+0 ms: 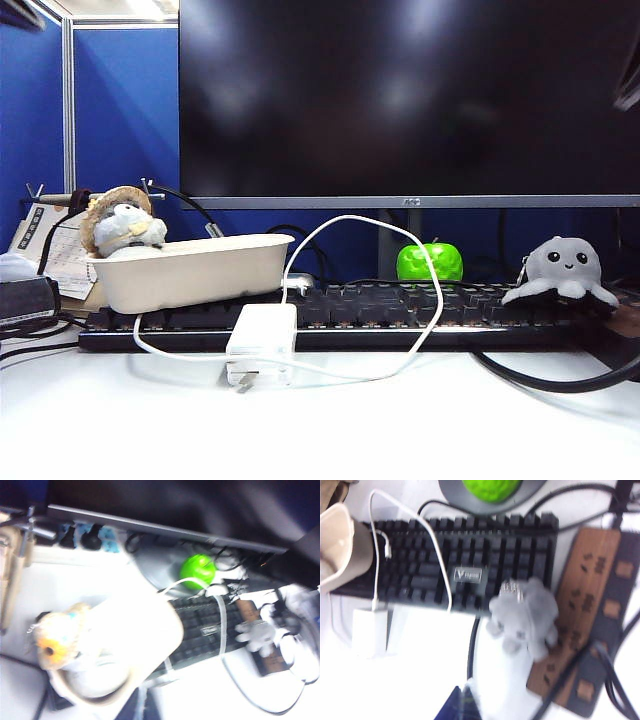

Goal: Identity fluffy octopus among items on the table, put them into the paper lunch box.

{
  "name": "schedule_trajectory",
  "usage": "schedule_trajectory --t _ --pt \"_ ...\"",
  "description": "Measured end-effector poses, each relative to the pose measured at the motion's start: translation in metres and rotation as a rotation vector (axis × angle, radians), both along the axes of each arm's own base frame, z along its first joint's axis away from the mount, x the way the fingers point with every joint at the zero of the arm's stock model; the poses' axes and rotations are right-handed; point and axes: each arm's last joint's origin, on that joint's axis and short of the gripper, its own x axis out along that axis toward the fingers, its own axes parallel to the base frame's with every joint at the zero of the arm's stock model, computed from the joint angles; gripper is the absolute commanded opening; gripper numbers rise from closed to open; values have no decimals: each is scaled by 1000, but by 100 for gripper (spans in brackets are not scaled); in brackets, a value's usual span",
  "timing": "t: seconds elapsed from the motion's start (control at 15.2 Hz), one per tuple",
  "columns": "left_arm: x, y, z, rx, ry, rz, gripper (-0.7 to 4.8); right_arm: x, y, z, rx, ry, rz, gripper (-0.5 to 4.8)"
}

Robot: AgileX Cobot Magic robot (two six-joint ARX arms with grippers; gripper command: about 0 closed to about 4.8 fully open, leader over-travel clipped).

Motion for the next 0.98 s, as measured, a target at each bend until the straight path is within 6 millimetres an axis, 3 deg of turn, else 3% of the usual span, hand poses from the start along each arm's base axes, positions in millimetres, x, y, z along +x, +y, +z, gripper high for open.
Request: schedule_trajectory --t 0.33,0.52,0.66,0.72,0.98 --pt "29 1 -26 28 112 -18 -4 17 0 5 1 -131 -1 -6" --pt "36 2 -32 27 135 -17 -4 27 0 3 1 -163 0 3" --pt "37 2 -31 28 121 -17 -4 47 0 -17 0 -84 0 268" --pt "37 2 -31 28 118 -17 -3 54 0 -25 1 -53 0 329" --pt "37 2 -31 26 117 -20 -4 84 0 -69 2 119 -3 328"
